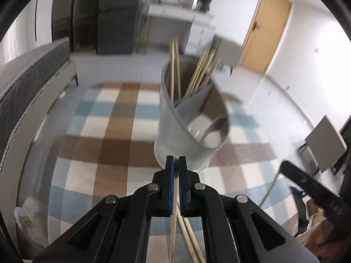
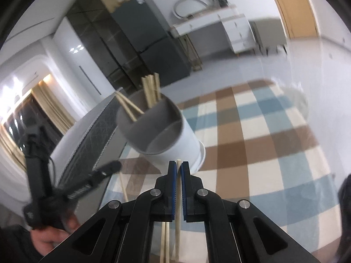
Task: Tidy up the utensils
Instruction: 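Lift both held chopsticks and carry them above the utensil holder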
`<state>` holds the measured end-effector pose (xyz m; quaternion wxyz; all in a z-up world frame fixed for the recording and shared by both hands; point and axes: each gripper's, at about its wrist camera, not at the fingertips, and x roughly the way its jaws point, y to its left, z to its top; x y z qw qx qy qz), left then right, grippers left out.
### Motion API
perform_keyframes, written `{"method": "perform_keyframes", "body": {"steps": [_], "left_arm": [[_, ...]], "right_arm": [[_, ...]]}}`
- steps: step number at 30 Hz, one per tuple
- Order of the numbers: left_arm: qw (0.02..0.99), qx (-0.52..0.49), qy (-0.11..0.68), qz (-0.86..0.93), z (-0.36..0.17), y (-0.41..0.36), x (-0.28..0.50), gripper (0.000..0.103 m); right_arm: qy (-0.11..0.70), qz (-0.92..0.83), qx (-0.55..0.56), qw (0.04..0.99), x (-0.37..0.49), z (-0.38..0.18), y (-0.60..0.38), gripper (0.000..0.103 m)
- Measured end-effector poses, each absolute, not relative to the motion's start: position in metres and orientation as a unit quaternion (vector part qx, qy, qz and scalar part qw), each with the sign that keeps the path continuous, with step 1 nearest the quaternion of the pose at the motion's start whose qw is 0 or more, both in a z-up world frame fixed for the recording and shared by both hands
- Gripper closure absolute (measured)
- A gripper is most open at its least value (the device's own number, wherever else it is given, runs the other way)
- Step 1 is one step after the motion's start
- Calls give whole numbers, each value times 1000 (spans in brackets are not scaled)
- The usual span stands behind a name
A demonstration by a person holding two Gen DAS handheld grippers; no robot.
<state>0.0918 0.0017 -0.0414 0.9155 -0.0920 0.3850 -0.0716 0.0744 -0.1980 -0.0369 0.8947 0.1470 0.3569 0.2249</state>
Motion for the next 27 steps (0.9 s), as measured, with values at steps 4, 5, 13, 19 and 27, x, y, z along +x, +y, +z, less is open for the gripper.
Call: {"method": "perform_keyframes", "body": {"steps": [4, 5, 13, 19, 27], "left_arm": [[927, -95, 354, -82, -43, 4, 68, 103], [927, -101, 350, -86, -45, 6, 65, 103], [919, -97, 368, -106, -35, 15, 57, 103], [913, -87, 380, -119, -30, 14, 57, 103], [909, -91, 381, -145, -12, 16, 59, 103]], "right_arm": [[336, 223, 111, 908, 52, -28, -185, 100], [333, 222, 104, 911, 48, -27, -183, 100], [309, 208, 71, 925, 25, -18, -173, 100], [292, 200, 76, 932, 21, -7, -174, 100], [273, 206, 83, 936, 24, 6, -175, 100]]}}
